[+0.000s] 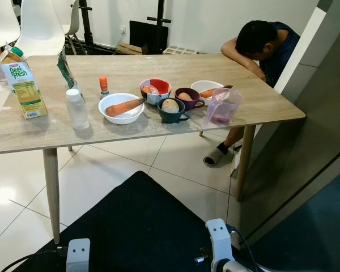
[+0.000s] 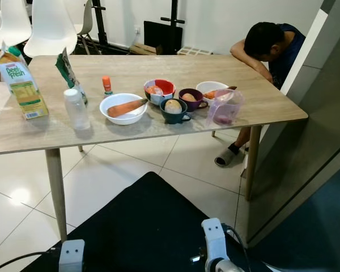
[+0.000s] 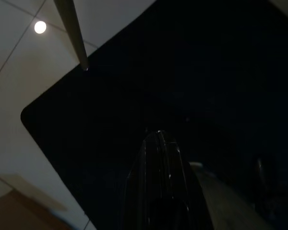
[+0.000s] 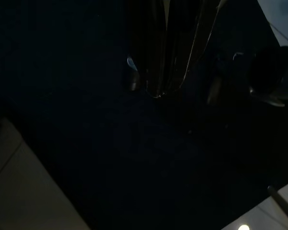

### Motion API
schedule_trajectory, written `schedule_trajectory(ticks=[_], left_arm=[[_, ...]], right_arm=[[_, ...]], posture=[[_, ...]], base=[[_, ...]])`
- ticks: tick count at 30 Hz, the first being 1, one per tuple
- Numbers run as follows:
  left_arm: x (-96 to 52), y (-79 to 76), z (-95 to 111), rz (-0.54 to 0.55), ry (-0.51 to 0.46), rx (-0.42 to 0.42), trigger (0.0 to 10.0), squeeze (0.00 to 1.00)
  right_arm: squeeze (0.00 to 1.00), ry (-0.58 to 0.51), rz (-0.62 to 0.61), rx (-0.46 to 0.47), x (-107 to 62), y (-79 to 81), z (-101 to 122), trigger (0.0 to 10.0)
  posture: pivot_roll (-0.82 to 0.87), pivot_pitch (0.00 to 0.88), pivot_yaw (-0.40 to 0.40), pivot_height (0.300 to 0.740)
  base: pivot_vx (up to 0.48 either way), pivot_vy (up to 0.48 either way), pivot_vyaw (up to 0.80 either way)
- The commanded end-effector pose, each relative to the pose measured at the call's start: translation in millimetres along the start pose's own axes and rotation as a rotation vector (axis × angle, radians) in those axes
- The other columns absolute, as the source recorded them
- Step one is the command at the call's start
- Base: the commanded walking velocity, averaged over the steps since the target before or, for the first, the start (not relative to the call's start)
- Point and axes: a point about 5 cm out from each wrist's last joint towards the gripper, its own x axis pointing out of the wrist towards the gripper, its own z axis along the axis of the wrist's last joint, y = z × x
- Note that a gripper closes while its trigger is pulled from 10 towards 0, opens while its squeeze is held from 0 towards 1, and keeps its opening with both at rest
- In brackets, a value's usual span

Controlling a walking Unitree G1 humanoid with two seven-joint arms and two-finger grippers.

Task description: Restocking fridge

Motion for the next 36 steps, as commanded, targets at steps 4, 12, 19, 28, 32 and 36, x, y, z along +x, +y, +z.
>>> schedule_trajectory(ticks=[4, 12, 19, 28, 32, 36], left_arm=[[1.0, 1.8, -2.0, 0.0, 0.03, 0.006, 10.0, 0.0], [2.0, 5.2, -1.9, 0.006, 0.04, 0.001, 10.0, 0.0], [2.8, 8.0, -0.2, -0.003, 0.036, 0.006, 10.0, 0.0], [2.7, 4.7, -0.2, -0.011, 0.032, -0.006, 10.0, 0.0], [2.6, 2.8, 0.1, -0.019, 0.03, -0.009, 10.0, 0.0], [3.0, 2.9, 1.2, -0.022, 0.025, -0.012, 10.0, 0.0]], right_arm=[[0.0, 0.023, 0.006, -0.012, -1.0, 1.9, -6.0, 10.0], [0.0, 0.028, 0.005, -0.022, -0.7, 1.4, -5.1, 10.0], [0.0, 0.029, 0.001, -0.03, -0.8, 0.2, -4.8, 10.0], [0.0, 0.035, -0.001, -0.031, -1.5, 0.0, -6.9, 10.0], [0.0, 0.032, -0.003, -0.028, -1.1, 0.5, -6.1, 10.0], [0.0, 0.03, -0.003, -0.026, -0.8, 0.9, -5.6, 10.0]], posture=[[0.01, 0.065, -0.078, 0.74], [0.01, 0.062, -0.074, 0.74], [0.01, 0.061, -0.076, 0.74], [0.01, 0.062, -0.074, 0.74], [0.01, 0.061, -0.072, 0.74], [0.01, 0.06, -0.07, 0.74]], base=[[0.0, 0.0, 0.0], [0.0, 0.0, 0.0], [0.0, 0.0, 0.0], [0.193, 0.0, 0.0], [0.3, 0.0, 0.0], [0.316, 0.0, 0.0]])
